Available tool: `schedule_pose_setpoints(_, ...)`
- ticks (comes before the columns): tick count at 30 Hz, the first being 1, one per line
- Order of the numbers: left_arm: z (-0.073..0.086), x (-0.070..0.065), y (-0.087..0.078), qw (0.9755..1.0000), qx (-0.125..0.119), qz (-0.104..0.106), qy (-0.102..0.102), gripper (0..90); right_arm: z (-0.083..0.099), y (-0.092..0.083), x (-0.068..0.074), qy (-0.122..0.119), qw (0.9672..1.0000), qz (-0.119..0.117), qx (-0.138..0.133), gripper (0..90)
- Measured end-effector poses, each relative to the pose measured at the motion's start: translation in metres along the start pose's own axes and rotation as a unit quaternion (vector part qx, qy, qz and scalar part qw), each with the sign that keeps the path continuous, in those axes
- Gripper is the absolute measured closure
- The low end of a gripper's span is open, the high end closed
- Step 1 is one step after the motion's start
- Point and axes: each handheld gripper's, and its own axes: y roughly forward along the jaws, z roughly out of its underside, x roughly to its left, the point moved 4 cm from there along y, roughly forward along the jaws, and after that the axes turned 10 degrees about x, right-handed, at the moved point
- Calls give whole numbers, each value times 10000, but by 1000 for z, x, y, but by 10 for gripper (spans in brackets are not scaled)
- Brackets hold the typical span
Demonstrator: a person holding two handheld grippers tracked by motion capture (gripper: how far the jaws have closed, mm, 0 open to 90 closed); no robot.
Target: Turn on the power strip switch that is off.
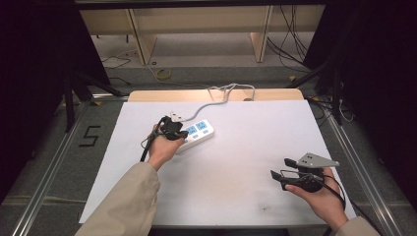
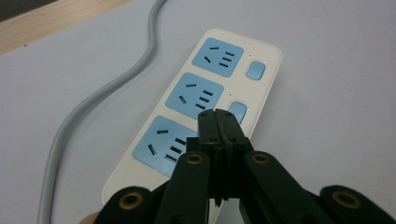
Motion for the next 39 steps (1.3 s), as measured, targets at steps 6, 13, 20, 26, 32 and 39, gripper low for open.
schedule_pose_setpoints(6,0,1,2,10000,46,-25,29,899,0,0,0,1,10000,5,-8,312)
schedule_pose_setpoints(13,0,-1,5,10000,85,-28,41,899,0,0,-1,31,10000,25,-29,312)
schedule_pose_setpoints(20,1,0,9,9998,160,-79,130,899,0,-1,-1,28,10000,51,-42,313)
schedule_pose_setpoints(26,3,-1,10,9995,257,-84,181,899,0,-1,-1,23,10000,54,-31,313)
schedule_pose_setpoints(32,4,-1,12,9991,318,-128,241,899,-1,-1,-1,11,10000,43,-49,312)
schedule_pose_setpoints(39,5,0,13,9988,360,-134,290,899,0,-2,-1,24,10000,44,-45,312)
